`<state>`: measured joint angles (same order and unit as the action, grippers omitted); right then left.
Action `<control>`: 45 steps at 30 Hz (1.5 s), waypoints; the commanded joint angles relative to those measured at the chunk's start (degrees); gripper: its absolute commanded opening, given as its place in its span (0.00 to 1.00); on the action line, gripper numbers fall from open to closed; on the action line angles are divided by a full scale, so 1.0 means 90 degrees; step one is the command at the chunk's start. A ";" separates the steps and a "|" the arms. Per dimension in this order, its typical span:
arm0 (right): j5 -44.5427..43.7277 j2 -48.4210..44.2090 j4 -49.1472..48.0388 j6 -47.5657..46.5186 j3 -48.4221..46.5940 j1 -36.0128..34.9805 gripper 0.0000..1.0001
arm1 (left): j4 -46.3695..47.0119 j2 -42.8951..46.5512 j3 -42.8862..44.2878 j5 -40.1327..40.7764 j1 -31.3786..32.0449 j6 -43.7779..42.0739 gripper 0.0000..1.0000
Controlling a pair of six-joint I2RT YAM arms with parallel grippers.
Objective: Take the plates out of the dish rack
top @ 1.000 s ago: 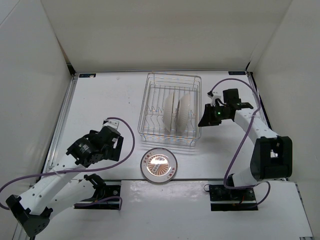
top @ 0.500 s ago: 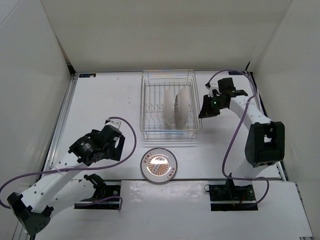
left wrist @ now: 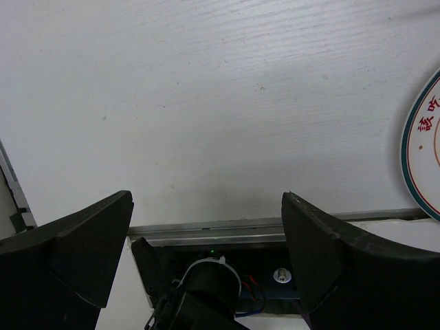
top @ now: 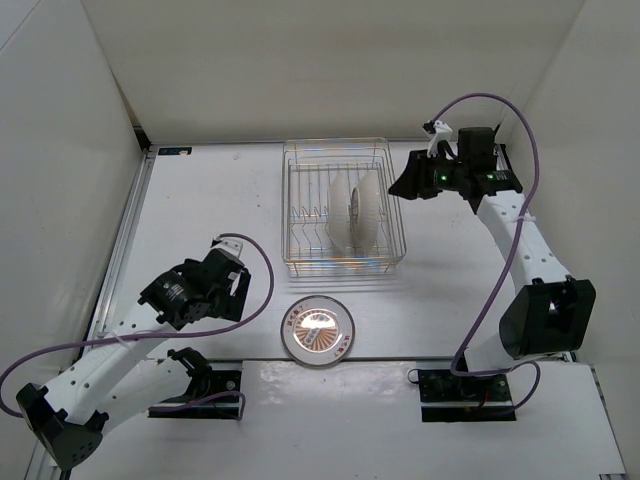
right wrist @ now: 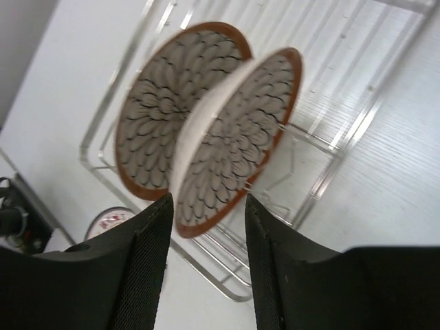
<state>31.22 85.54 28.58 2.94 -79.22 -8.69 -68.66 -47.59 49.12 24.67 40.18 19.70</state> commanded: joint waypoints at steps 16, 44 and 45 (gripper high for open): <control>0.2321 0.0984 -0.1007 0.0992 -0.0094 -0.0079 0.57 | 0.0100 0.0063 -0.0019 -0.0026 -0.0070 -0.0080 1.00; 0.2293 0.1297 -0.0851 0.1480 -0.1285 -0.0402 0.00 | 0.0110 0.0034 -0.0019 -0.0045 -0.0100 -0.0109 1.00; 0.2312 0.1258 -0.0822 0.1499 -0.1363 -0.0412 0.00 | 0.0110 0.0025 -0.0028 -0.0055 -0.0100 -0.0109 1.00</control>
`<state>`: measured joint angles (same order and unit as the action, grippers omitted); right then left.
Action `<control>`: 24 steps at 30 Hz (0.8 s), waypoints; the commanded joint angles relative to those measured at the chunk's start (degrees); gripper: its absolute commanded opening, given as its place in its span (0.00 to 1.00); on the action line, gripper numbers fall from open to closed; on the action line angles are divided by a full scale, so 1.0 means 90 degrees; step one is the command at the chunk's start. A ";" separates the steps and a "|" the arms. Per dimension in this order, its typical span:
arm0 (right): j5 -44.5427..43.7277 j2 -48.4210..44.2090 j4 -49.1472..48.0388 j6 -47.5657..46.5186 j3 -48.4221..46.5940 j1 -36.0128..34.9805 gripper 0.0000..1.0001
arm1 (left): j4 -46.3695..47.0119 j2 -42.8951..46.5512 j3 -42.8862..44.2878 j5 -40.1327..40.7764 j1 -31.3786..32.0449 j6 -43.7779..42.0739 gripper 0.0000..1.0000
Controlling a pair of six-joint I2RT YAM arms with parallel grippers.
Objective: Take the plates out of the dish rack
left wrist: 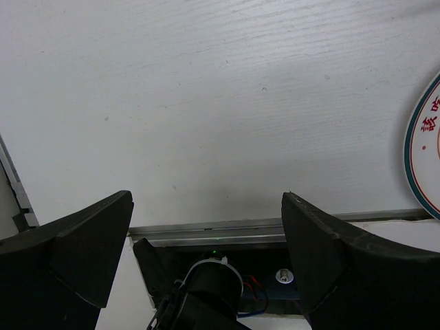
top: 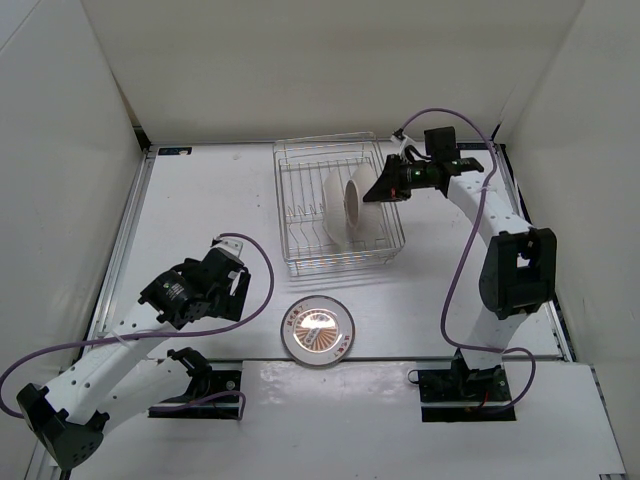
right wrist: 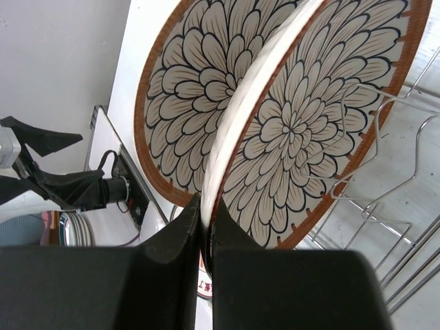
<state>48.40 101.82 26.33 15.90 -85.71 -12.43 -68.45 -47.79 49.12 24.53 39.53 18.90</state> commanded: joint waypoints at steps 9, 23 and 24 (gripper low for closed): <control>0.0199 -0.1157 -0.0533 0.0176 -0.1208 0.0043 0.00 | 0.0076 0.0076 -0.0028 -0.0031 -0.0017 0.0010 1.00; -0.3298 -0.2531 0.0542 -0.1355 -0.1445 0.0111 0.00 | 0.0066 0.0183 -0.0038 -0.0031 -0.0036 0.0020 1.00; -0.3636 -0.2650 0.0551 -0.1618 -0.1289 0.0130 0.00 | 0.0056 0.0202 -0.0038 -0.0021 -0.0027 0.0020 1.00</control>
<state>30.72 83.92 34.02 9.61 -97.38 -12.01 -68.49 -47.35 49.12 24.56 39.53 18.92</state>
